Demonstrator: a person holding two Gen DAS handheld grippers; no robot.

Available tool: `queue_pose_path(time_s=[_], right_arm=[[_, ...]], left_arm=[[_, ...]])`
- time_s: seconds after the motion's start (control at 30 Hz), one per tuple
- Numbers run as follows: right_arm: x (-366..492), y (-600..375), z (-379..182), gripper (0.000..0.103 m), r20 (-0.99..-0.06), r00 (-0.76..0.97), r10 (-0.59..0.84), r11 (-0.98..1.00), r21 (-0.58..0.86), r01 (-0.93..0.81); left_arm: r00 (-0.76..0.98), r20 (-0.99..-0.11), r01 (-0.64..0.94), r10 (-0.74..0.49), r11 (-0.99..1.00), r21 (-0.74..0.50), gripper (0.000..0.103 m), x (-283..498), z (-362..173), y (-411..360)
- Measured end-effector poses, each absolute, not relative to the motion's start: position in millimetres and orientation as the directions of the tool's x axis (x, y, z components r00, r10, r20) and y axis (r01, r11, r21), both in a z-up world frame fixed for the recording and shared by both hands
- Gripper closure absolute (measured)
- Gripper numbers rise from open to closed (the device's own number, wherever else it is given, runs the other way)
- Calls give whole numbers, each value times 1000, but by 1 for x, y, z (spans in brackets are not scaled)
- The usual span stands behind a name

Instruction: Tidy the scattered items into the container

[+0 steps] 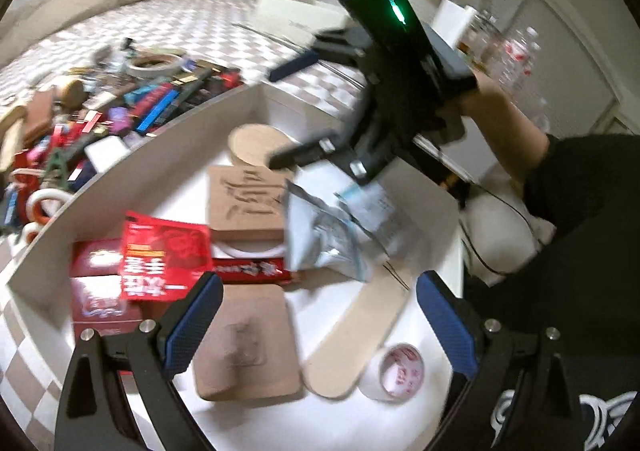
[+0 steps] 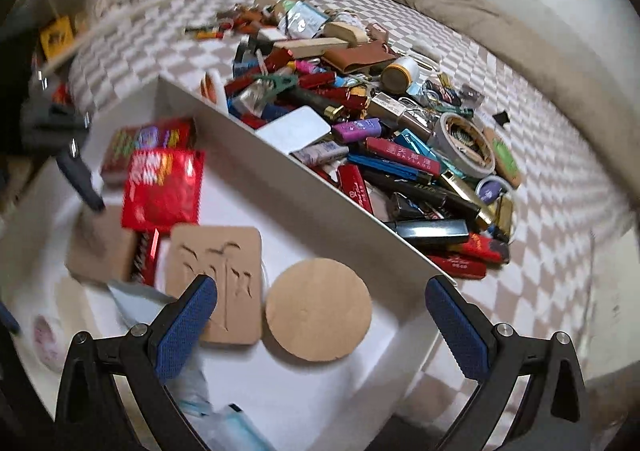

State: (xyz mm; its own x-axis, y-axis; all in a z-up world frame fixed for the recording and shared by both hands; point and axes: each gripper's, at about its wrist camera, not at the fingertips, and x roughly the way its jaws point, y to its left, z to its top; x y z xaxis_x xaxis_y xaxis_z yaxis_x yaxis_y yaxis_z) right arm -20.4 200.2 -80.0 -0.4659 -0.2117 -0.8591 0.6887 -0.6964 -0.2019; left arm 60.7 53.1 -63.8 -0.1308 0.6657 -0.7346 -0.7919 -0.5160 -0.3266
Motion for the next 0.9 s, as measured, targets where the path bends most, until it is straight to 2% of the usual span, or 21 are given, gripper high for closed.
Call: queue_pose_path(time_s=[0.13,0.53,0.7,0.9], right_arm=[[-10,192,-91,0,-877,-436,-199,-641,-220,735],[24,176,-104,0,-904,-347,-251,-507,-183,842],[18,185,-97,0,-899,-318,-301,-559,-104,823],[6,200,-81,0,-852,-344,-394,-641,-14,767]], left_arm=[[-190,-722,-763,665,-563,-317,5,59,-63,50],[-228,-724,-724,652,-610,-322,5,56,-63,43],[-237,-734,-706,636,-632,-319,5,54,-63,43],[-319,-747,-660,583,-702,-266,5,49,-57,42]])
